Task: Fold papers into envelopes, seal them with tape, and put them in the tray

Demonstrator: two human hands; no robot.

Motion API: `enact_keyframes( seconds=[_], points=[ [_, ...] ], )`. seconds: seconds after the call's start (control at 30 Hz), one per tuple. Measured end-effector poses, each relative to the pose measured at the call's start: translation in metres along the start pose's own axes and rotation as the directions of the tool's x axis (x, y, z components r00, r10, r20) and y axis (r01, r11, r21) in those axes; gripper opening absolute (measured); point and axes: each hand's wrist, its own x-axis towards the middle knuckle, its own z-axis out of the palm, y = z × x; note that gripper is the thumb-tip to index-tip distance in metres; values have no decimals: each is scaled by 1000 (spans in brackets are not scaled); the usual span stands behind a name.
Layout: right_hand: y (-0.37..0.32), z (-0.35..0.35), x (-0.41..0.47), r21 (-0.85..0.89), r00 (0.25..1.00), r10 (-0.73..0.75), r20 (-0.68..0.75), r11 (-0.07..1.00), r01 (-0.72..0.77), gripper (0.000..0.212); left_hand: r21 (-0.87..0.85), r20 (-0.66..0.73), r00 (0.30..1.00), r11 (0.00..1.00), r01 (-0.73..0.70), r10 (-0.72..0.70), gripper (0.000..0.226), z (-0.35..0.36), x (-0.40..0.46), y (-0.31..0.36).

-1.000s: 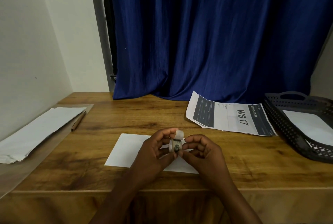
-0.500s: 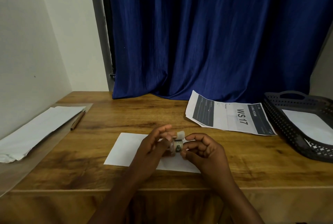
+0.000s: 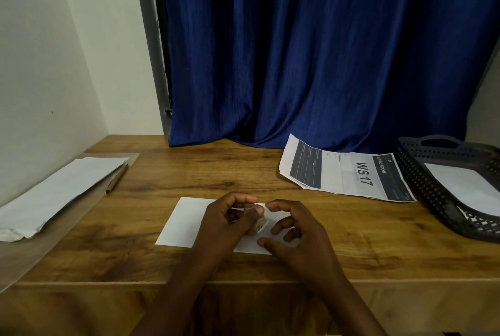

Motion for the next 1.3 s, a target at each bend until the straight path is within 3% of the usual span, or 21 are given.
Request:
enact_keyframes(
  seconds=[0.23, 0.47, 1.0, 1.3],
  points=[
    [-2, 0, -2, -5, 996, -76, -51, 997, 75, 34, 71, -12, 1000, 997, 2, -1, 21, 1, 1, -2],
    [1, 2, -3, -1, 992, -96, -87, 995, 97, 10, -13, -10, 1000, 1000, -11, 11, 17, 0, -1, 3],
    [1, -5, 2, 256, 990, 54, -128, 967, -20, 6, -64, -14, 1000, 998, -8, 7, 18, -2, 1, -2],
    [2, -7, 6, 295, 977, 150, -151, 950, -100, 4, -223, -89, 996, 975, -14, -6, 17, -5, 2, -2]
  ],
)
